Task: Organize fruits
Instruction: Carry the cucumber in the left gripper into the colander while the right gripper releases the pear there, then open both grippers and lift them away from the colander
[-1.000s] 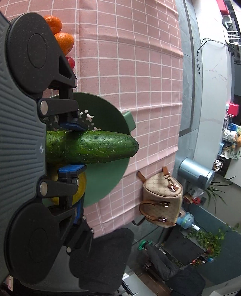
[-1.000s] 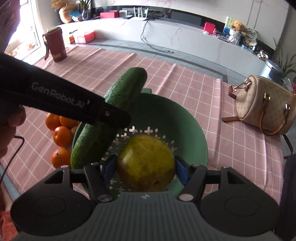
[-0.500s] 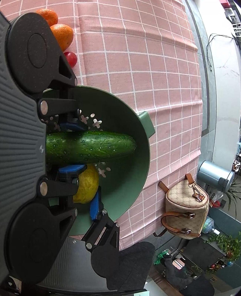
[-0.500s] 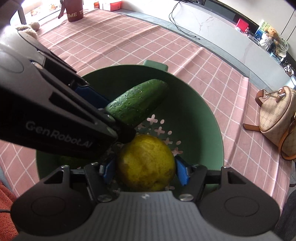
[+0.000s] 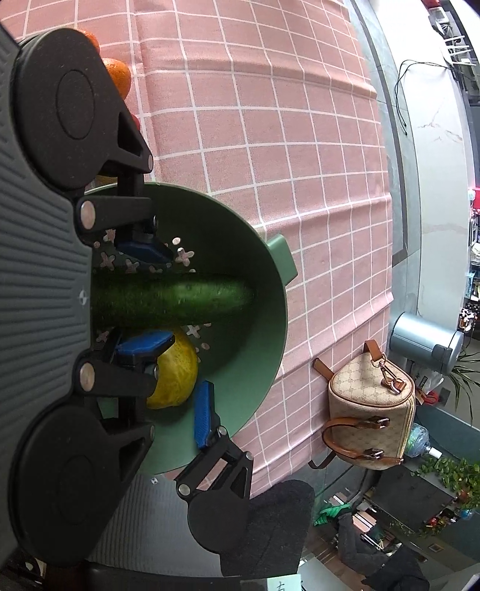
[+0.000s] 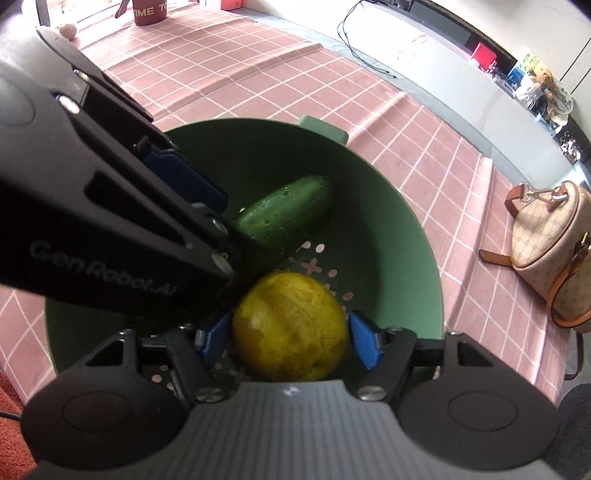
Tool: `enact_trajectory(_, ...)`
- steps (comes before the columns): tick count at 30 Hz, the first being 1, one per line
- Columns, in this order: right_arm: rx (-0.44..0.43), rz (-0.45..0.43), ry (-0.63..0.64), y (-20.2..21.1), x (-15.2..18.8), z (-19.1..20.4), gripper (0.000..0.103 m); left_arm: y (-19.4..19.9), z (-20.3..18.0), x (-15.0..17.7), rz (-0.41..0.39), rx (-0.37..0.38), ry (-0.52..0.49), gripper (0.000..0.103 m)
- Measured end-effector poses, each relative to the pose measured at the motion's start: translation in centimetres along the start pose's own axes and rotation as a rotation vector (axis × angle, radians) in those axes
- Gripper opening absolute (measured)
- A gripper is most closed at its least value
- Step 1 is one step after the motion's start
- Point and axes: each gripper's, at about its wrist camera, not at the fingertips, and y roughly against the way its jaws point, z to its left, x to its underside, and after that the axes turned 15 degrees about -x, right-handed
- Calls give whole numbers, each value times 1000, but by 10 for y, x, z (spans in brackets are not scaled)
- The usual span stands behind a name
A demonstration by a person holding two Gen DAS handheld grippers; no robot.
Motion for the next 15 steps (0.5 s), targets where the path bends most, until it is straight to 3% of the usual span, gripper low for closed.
enact_trajectory(9,84,-32,-6,33,-4,16,79,52,9,6,-97,-2,-48,52)
enact_trajectory(15,113,-179,-136,72,-2,43,81,108,27,25,-212,-17,-100,52)
